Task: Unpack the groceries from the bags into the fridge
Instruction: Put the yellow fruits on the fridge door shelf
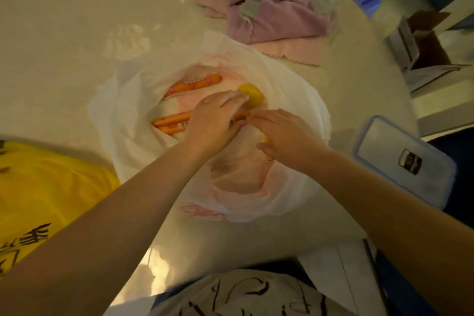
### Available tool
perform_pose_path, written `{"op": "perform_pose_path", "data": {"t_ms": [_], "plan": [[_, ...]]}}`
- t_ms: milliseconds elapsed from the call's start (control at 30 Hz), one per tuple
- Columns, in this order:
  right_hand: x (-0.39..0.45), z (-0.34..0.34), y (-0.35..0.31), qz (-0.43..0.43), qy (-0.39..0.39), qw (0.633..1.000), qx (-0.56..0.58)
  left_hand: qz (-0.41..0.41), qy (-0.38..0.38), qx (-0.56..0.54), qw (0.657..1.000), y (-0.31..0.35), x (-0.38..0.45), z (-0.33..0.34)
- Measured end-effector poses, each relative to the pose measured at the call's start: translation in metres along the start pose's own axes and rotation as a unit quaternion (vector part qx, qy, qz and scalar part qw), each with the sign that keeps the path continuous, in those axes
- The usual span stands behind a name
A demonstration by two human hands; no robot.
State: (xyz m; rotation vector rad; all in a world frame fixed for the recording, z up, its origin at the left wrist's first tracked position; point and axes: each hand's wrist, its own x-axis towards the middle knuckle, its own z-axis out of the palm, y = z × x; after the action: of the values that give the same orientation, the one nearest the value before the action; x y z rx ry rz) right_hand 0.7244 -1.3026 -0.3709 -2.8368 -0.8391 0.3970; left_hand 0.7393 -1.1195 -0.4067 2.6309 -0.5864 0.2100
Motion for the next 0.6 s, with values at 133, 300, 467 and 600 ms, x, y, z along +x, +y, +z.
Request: {"op": "perform_pose_path", "data": {"t_ms": [133, 300, 467, 600], "plan": [[0.003, 0.009, 0.020, 0.029, -0.041, 0.998, -0.043, -0.013, -0.062, 0.006, 0.998, -0.010, 0.021, 0.029], [0.000, 0.019, 0.038, 0.056, -0.075, 0.993, -0.066, -0.032, -0.093, 0.018, 0.995, -0.022, 0.039, 0.055], [0.003, 0.028, 0.049, 0.071, -0.090, 0.991, -0.065, -0.041, -0.089, 0.014, 0.995, -0.025, 0.052, 0.063], [0.007, 0.030, 0.051, 0.074, -0.102, 0.990, -0.065, -0.050, -0.062, -0.014, 0.997, -0.025, 0.054, 0.065]]}}
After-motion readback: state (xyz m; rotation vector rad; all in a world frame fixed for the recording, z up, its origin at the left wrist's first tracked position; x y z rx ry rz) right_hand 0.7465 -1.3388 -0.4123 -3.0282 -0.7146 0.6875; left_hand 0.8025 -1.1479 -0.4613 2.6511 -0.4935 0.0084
